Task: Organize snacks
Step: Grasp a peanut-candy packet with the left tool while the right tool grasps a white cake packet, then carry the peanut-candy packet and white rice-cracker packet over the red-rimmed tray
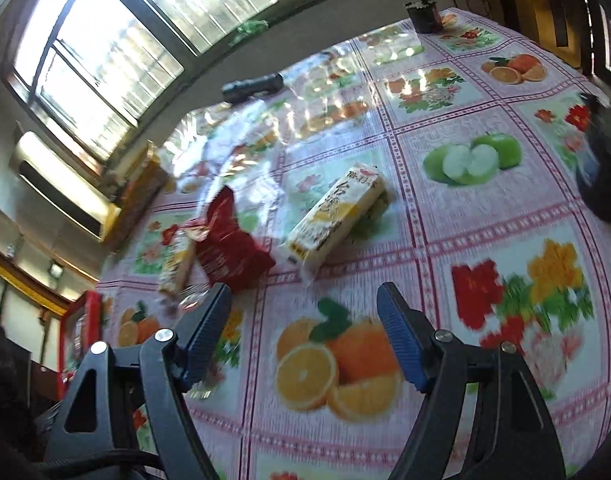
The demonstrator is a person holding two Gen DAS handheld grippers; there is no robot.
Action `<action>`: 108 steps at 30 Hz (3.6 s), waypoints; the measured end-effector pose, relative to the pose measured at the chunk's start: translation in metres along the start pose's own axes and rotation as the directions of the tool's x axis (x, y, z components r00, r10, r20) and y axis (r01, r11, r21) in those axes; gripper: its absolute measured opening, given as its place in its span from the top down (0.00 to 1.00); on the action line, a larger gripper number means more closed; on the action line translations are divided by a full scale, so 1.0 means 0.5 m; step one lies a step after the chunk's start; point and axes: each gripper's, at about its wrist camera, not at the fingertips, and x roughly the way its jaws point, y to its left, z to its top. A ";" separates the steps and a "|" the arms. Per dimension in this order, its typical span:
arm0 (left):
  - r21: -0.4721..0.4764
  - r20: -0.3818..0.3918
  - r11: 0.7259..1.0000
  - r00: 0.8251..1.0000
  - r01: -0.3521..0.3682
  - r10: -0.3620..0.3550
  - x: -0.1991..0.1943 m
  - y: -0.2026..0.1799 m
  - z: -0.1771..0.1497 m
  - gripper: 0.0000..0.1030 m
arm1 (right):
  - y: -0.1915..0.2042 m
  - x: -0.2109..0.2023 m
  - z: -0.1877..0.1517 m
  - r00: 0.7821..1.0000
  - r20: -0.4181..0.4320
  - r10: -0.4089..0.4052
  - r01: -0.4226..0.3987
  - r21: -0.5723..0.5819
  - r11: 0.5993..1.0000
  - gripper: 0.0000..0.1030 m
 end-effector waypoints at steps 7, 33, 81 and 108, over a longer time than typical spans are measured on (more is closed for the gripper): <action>0.005 -0.040 0.999 0.999 0.033 -0.032 0.051 -0.013 0.027 0.23 | 0.020 0.074 0.048 0.983 0.012 -0.183 0.183 -0.006 0.983 0.26; 0.086 -0.016 0.996 1.000 0.005 -0.004 0.049 -0.007 -0.035 0.68 | -0.021 -0.042 -0.005 0.996 0.023 -0.090 0.093 -0.212 0.973 0.66; 0.059 0.293 0.992 0.952 -0.112 0.090 -0.287 0.104 -0.156 0.68 | 0.169 -0.281 -0.162 0.901 0.013 0.433 -0.420 -0.220 0.880 0.66; -0.176 0.293 0.930 0.884 -0.324 0.363 -0.271 0.346 -0.162 0.68 | 0.409 -0.135 -0.229 0.843 -0.183 0.506 -0.537 -0.342 0.771 0.66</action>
